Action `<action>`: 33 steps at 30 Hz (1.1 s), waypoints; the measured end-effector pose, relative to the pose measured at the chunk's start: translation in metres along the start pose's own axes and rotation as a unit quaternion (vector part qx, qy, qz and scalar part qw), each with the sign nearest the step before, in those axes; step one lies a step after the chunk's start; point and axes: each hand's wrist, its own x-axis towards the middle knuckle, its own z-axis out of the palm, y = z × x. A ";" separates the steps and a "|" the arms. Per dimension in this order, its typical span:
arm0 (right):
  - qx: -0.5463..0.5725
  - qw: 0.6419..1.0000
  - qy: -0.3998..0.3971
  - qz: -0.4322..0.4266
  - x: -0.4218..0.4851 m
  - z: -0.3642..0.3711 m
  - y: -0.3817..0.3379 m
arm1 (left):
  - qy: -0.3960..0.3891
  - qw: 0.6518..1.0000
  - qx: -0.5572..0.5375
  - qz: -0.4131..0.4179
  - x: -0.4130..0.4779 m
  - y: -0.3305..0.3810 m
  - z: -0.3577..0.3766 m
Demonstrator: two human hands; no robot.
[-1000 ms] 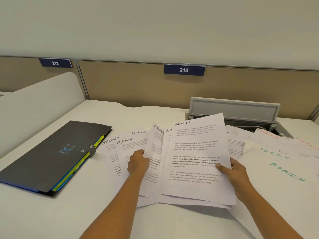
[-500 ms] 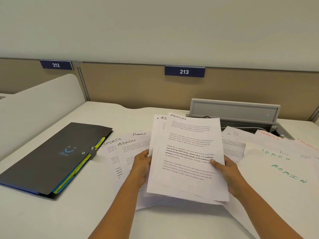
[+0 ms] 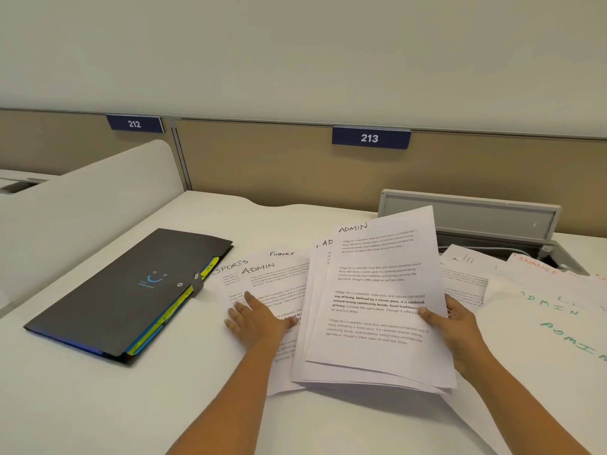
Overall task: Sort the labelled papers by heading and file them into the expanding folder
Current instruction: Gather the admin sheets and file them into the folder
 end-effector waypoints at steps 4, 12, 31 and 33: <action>0.000 1.000 -0.004 -0.006 -0.001 -0.001 -0.002 | 0.023 1.000 -0.012 0.007 0.005 0.000 0.003; 0.007 1.000 -0.003 -0.005 -0.001 -0.005 -0.001 | 0.028 0.997 -0.072 -0.010 0.005 0.007 -0.003; 0.002 1.000 -0.003 0.000 -0.004 -0.008 -0.009 | 0.067 0.941 -0.331 -0.038 0.014 -0.011 -0.021; 0.001 1.000 -0.004 0.000 -0.004 -0.008 -0.009 | 0.081 0.928 -0.363 -0.005 0.012 -0.009 -0.022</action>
